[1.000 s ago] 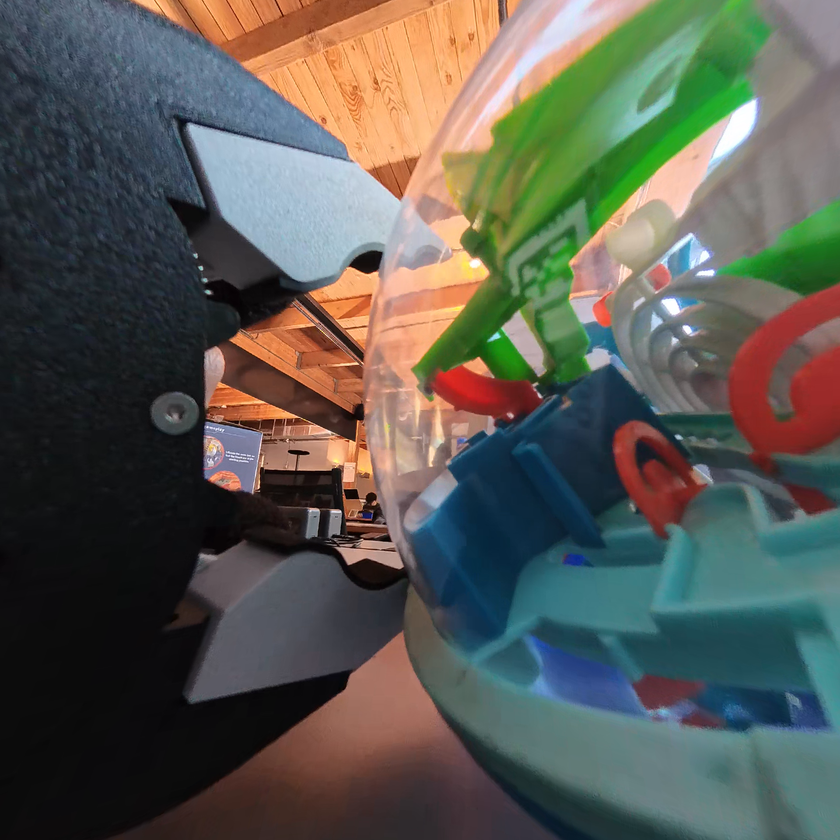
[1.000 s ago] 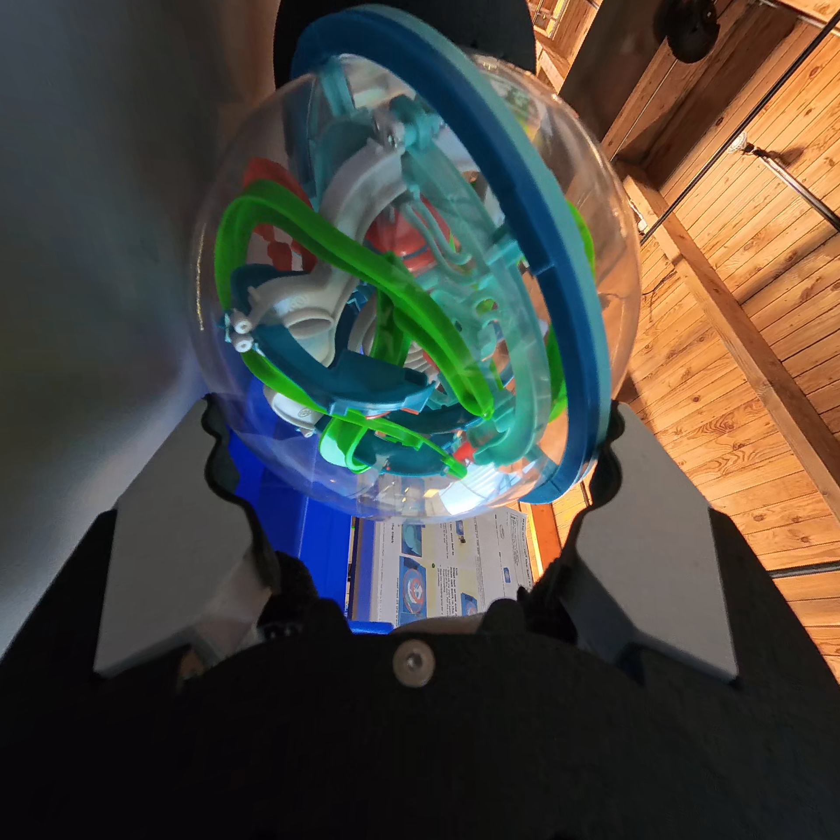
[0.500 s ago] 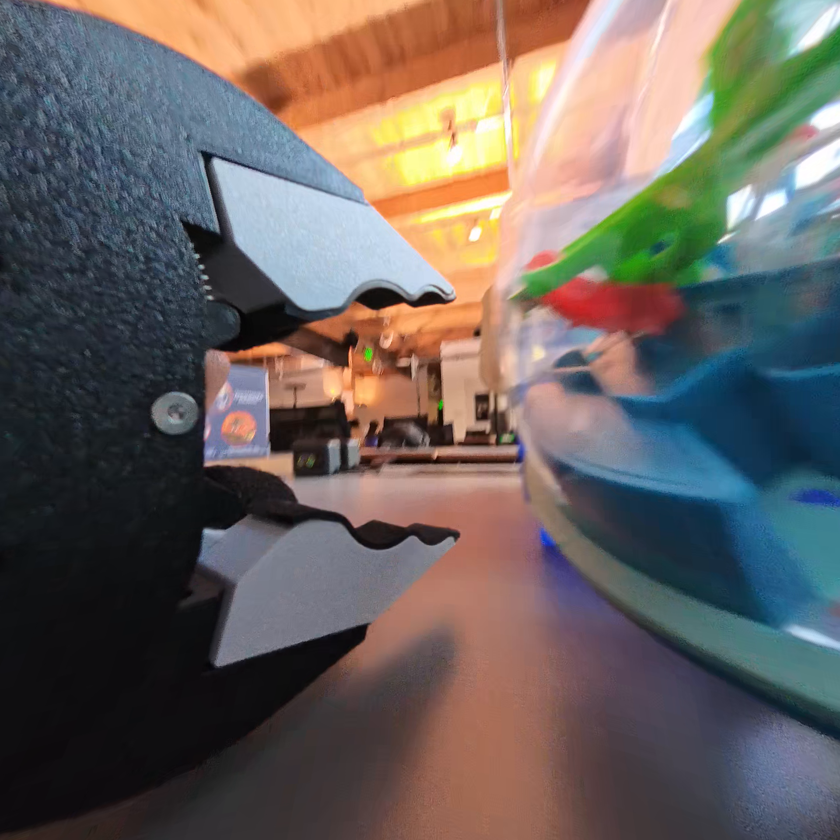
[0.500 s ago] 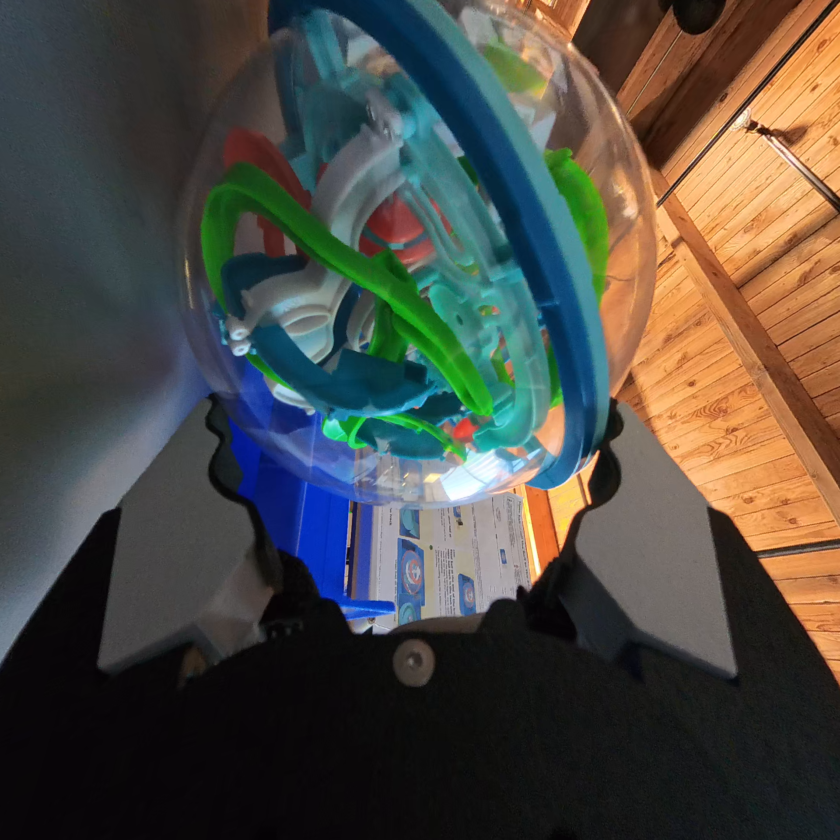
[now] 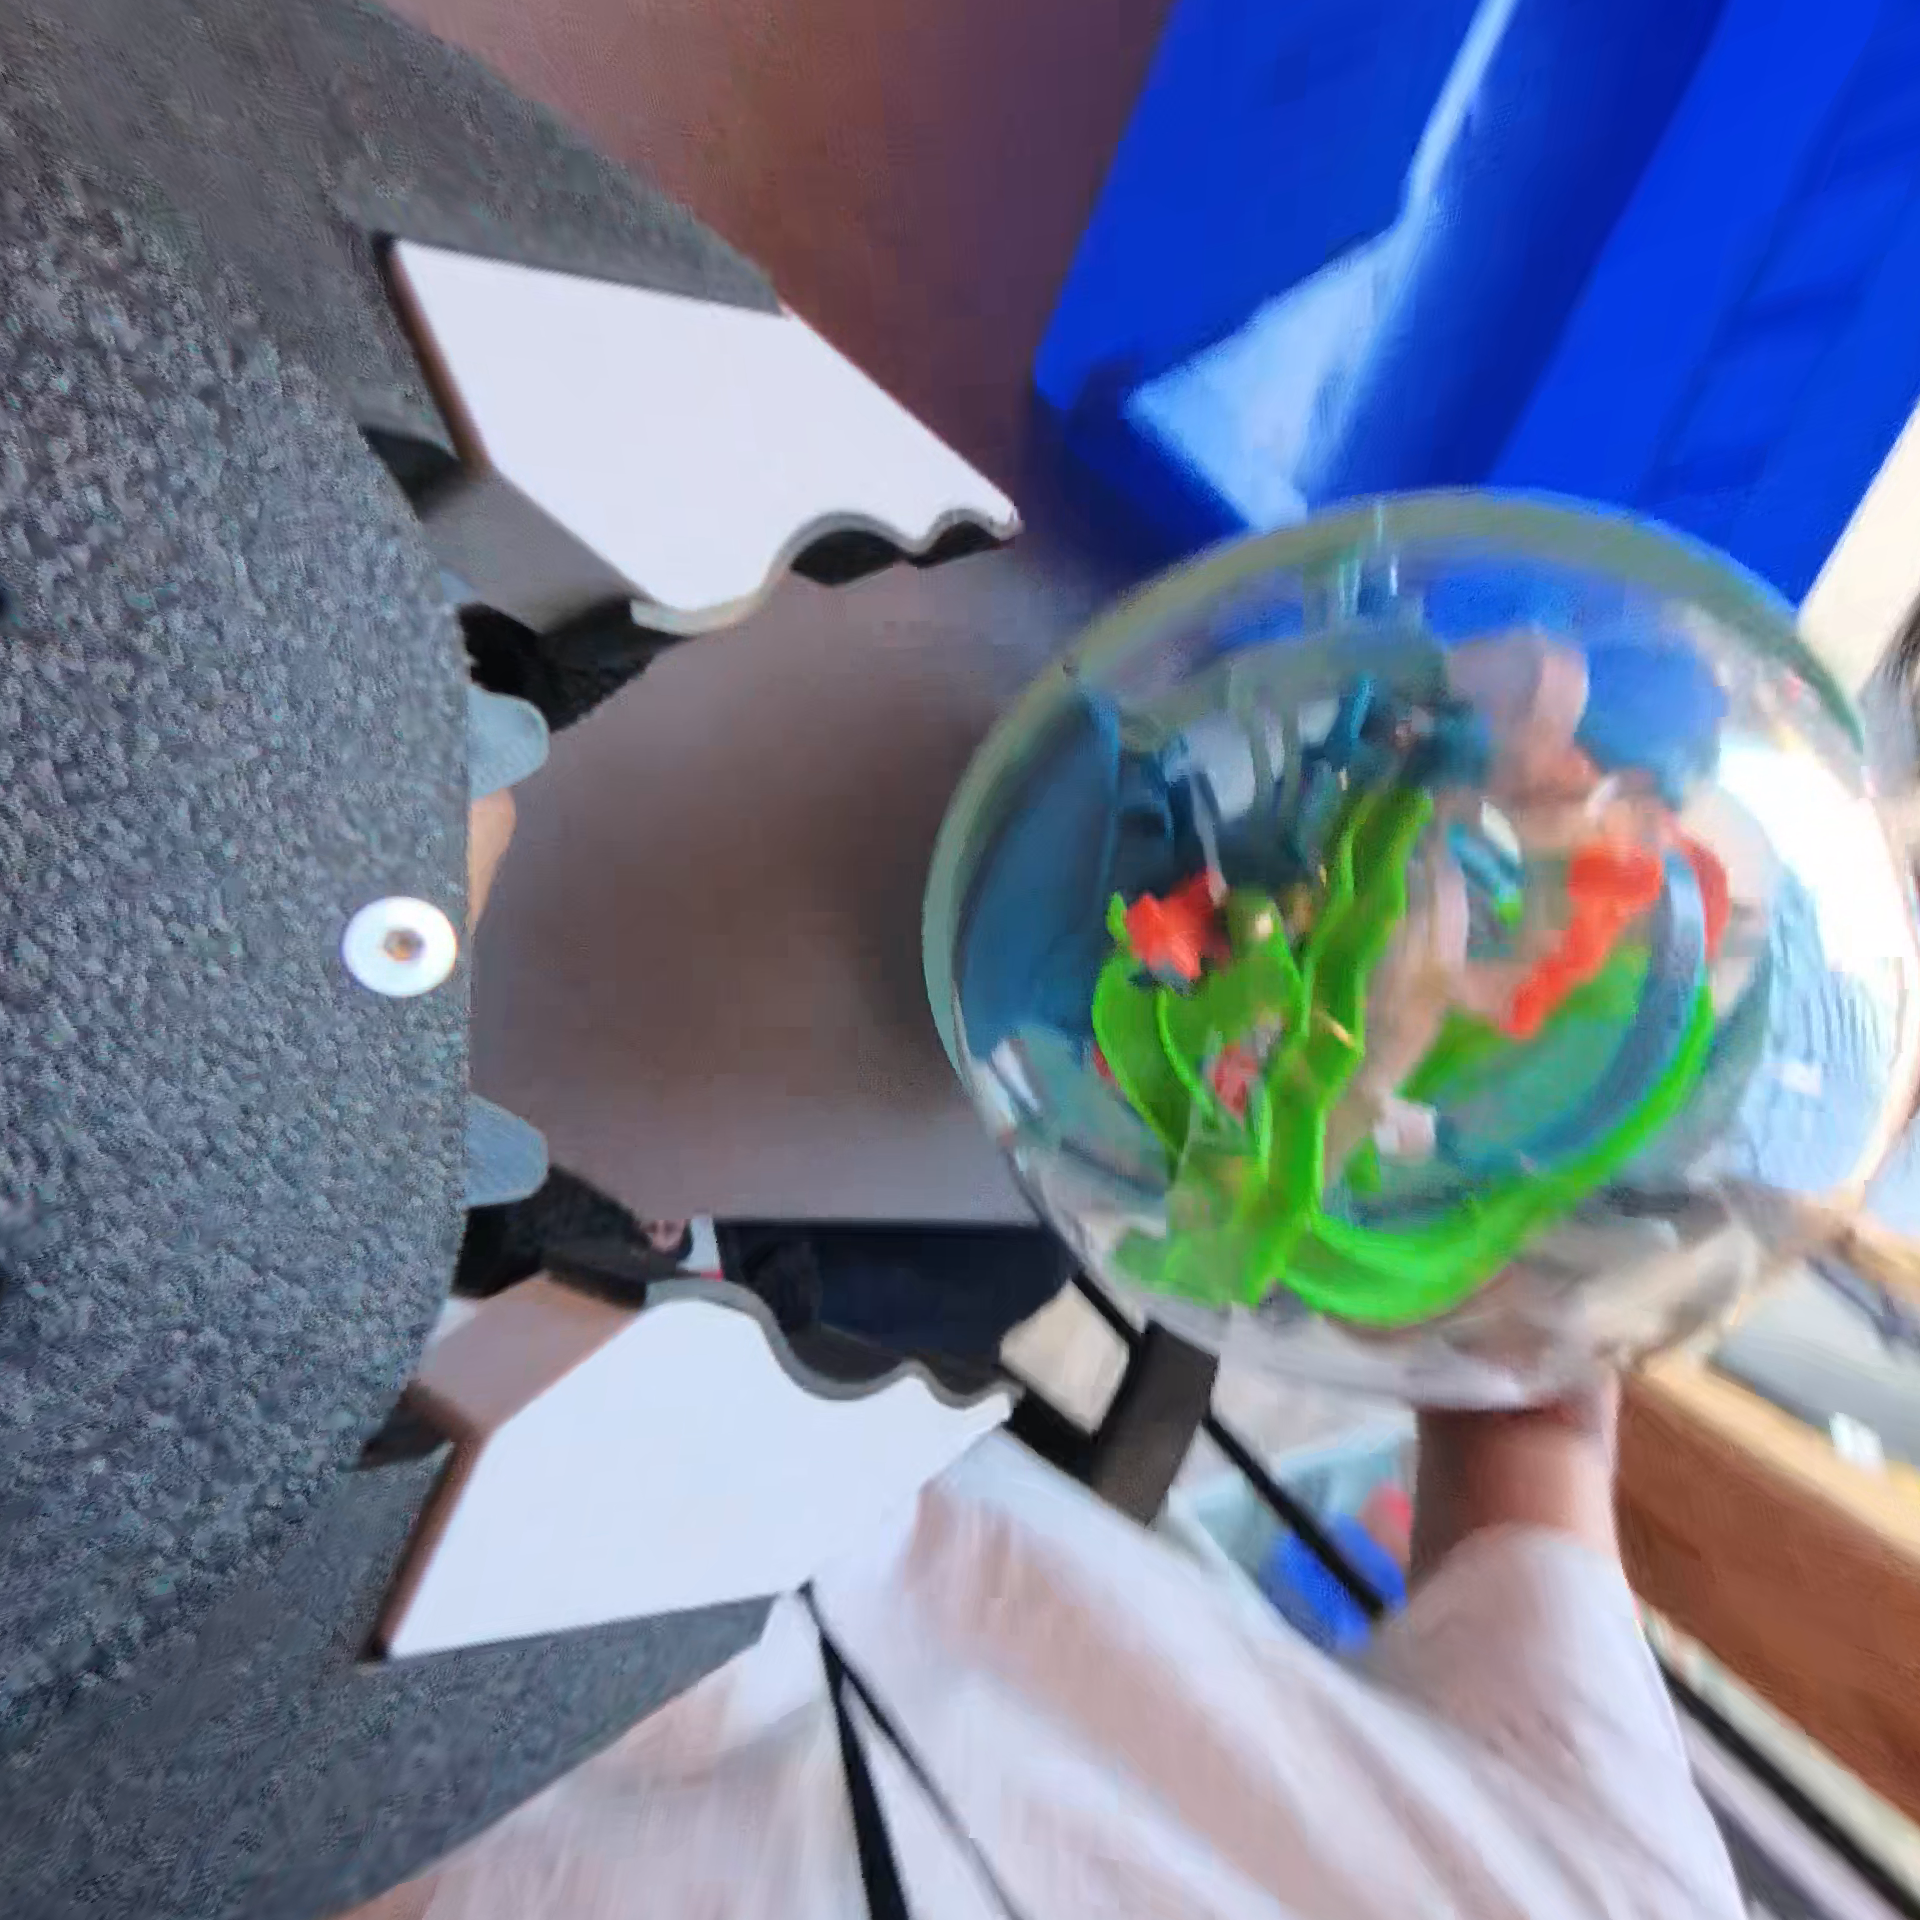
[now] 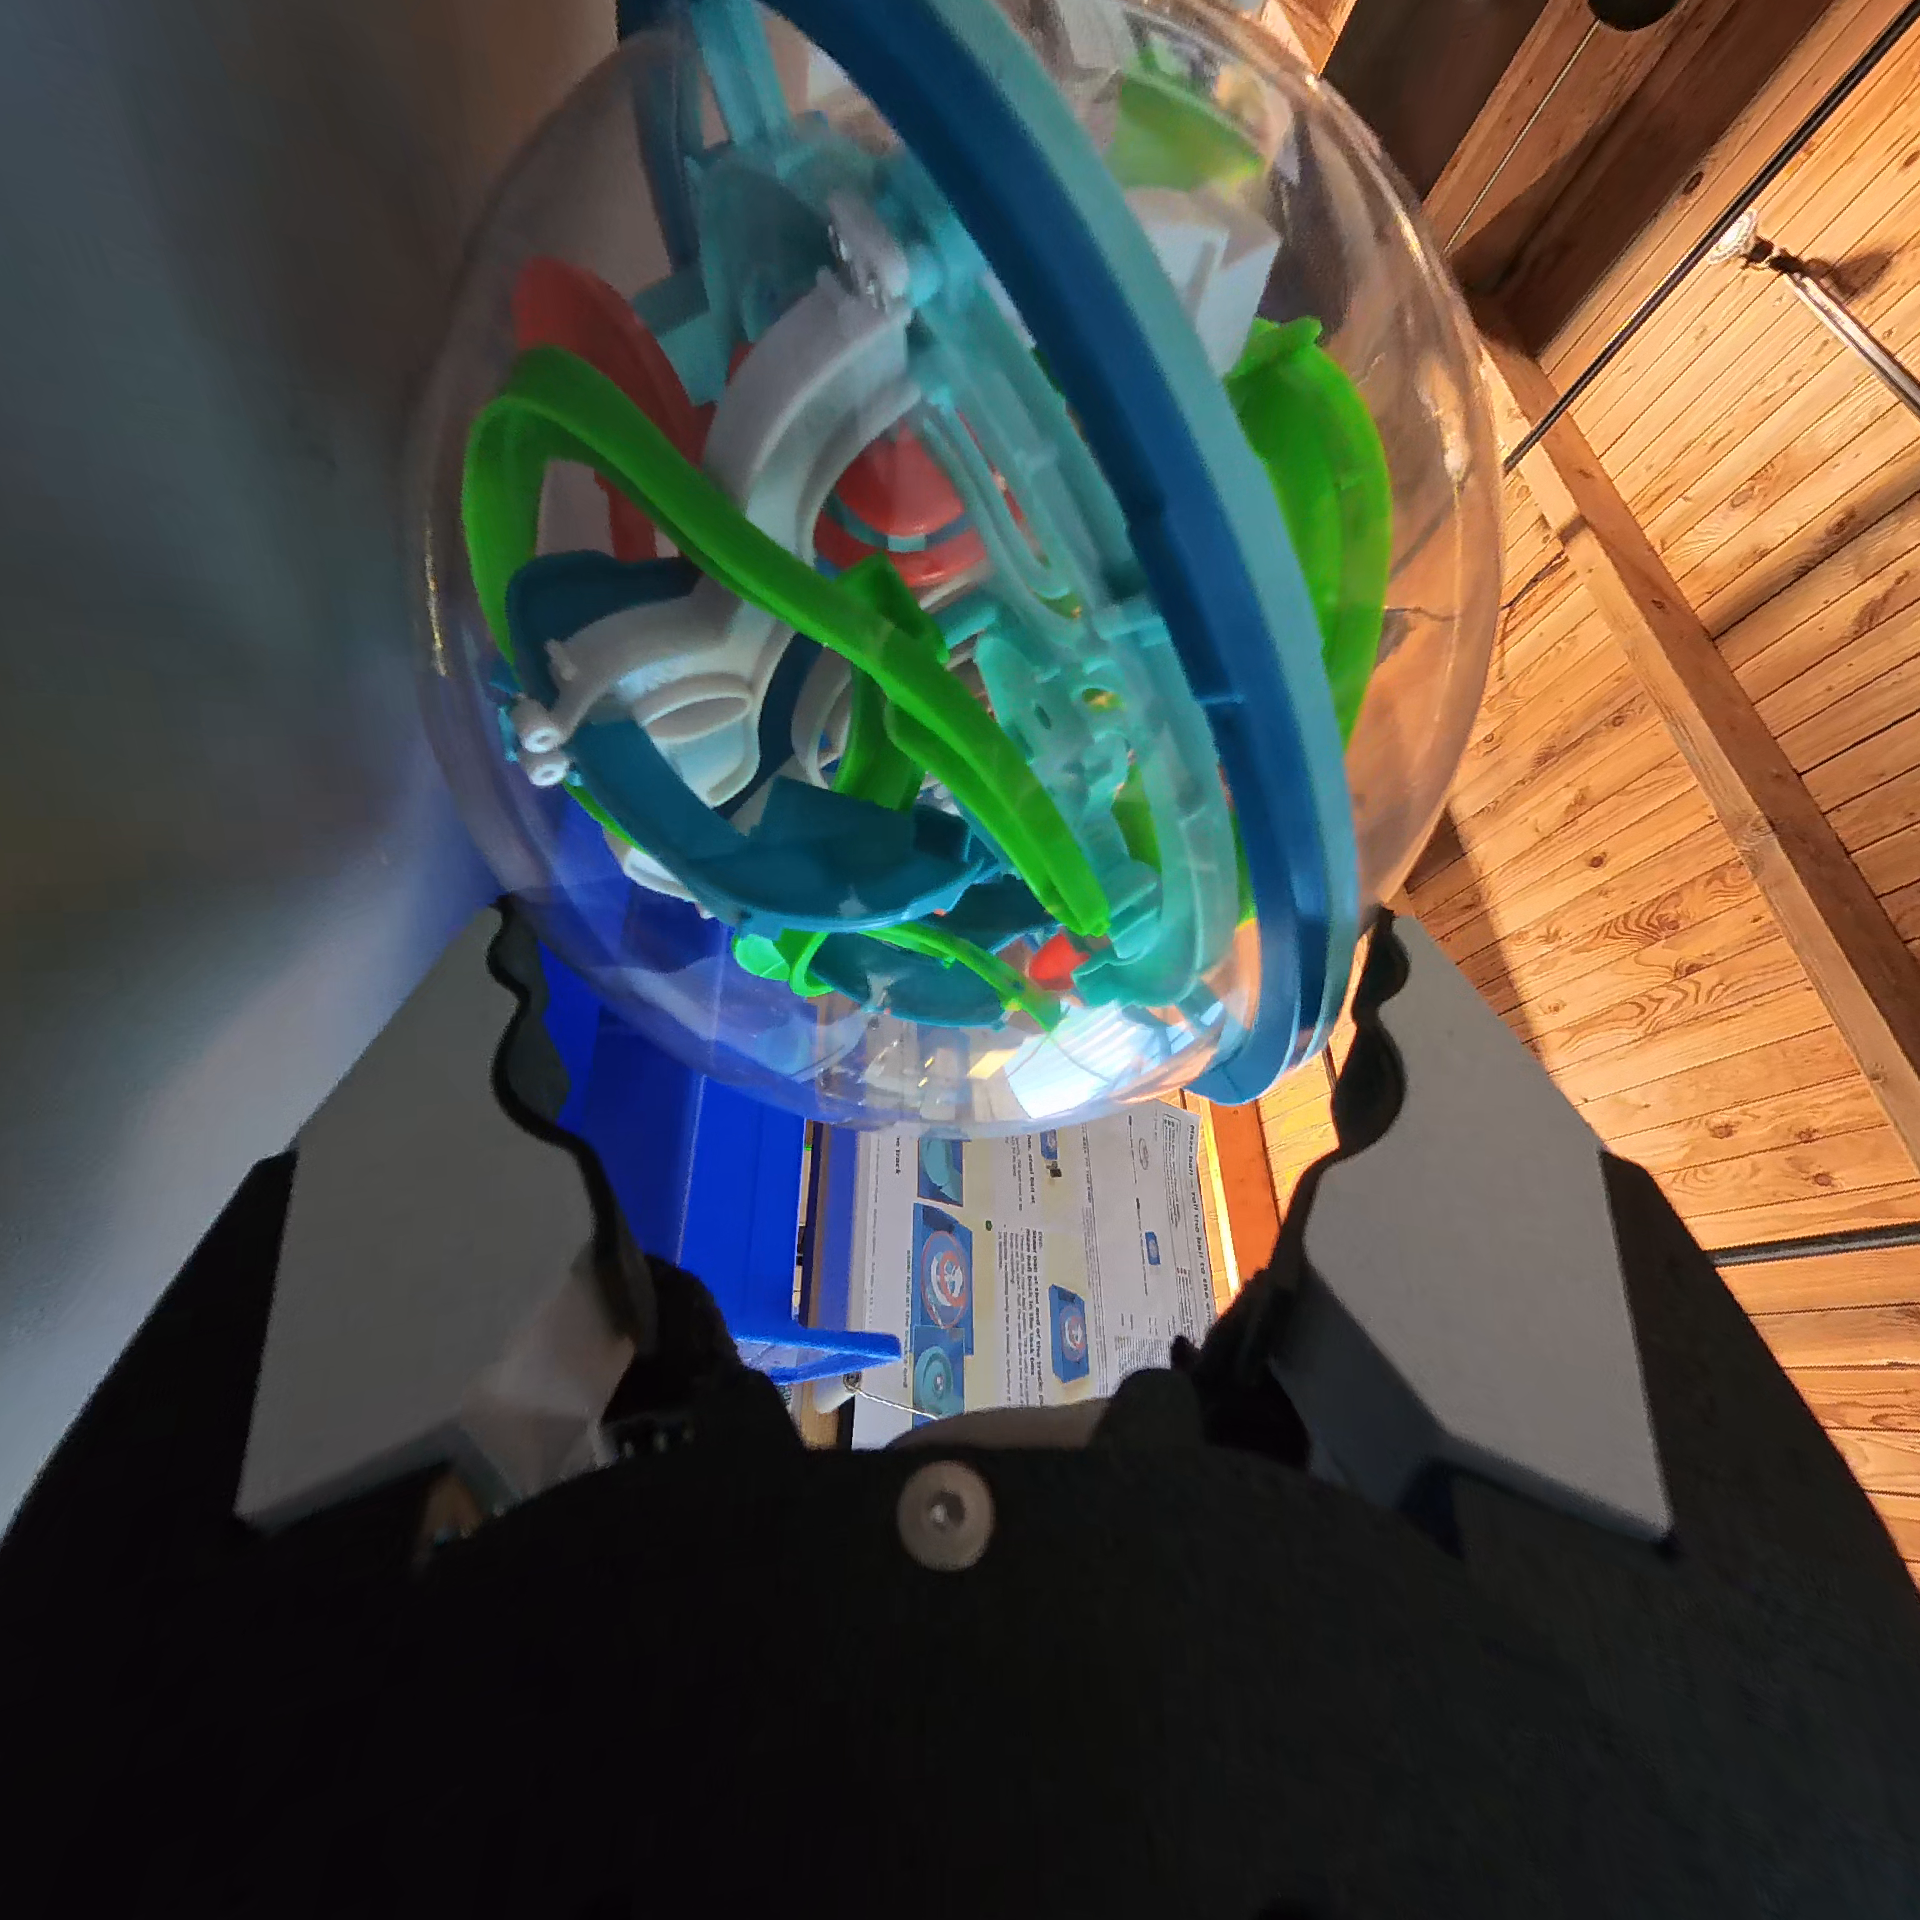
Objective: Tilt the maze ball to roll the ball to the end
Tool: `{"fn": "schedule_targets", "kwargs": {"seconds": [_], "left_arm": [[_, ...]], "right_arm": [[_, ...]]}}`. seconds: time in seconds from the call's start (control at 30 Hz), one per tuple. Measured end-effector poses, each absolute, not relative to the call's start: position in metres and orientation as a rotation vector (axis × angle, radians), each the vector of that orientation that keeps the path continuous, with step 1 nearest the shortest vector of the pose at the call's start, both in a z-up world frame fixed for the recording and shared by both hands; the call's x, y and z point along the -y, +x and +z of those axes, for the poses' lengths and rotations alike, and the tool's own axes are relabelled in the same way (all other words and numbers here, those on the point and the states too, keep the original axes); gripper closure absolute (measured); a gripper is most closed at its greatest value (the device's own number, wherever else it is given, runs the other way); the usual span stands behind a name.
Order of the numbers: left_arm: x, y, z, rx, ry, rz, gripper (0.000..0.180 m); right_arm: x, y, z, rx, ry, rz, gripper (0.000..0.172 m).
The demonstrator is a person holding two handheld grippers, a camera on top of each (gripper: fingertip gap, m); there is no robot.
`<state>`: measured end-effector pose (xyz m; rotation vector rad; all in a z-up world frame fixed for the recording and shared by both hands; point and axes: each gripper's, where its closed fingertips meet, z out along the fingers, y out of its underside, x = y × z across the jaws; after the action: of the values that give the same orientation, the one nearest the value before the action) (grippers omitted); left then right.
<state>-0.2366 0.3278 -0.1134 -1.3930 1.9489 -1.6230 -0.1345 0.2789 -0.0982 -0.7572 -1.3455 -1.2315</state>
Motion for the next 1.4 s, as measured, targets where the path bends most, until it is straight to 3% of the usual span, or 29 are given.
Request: {"fn": "schedule_targets", "kwargs": {"seconds": [0.2,0.33,0.83,1.03,1.1,1.17,1.27,1.33,1.4], "left_arm": [[-0.318,-0.215,-0.112,-1.959,-1.376,-1.68,0.024],[-0.316,-0.206,-0.114,-1.952,-1.371,-1.662,0.037],[-0.313,-0.204,-0.112,-1.889,-1.378,-1.667,0.039],[-0.312,-0.203,-0.11,-1.873,-1.373,-1.66,0.039],[-0.312,-0.203,-0.11,-1.867,-1.375,-1.658,0.039],[-0.311,-0.203,-0.11,-1.86,-1.377,-1.659,0.039],[-0.31,-0.203,-0.11,-1.851,-1.381,-1.656,0.039],[-0.31,-0.203,-0.111,-1.843,-1.384,-1.655,0.039],[-0.31,-0.203,-0.112,-1.834,-1.383,-1.665,0.039]], "right_arm": [[-0.278,-0.135,-0.098,1.349,-0.763,-1.231,0.024],[-0.278,-0.135,-0.098,1.359,-0.767,-1.231,0.024],[-0.259,-0.119,-0.098,1.344,-0.835,-1.274,0.042],[-0.244,-0.072,-0.075,1.168,-1.008,-1.352,0.044],[-0.234,-0.035,-0.06,1.034,-1.126,-1.397,0.05],[-0.22,0.008,-0.053,0.826,-1.35,-1.326,0.074],[-0.207,0.005,-0.079,0.582,-1.862,-0.737,0.068],[-0.195,-0.015,-0.088,0.406,-2.084,-0.402,0.033],[-0.189,-0.062,-0.077,0.291,-2.136,-0.039,0.027]]}}
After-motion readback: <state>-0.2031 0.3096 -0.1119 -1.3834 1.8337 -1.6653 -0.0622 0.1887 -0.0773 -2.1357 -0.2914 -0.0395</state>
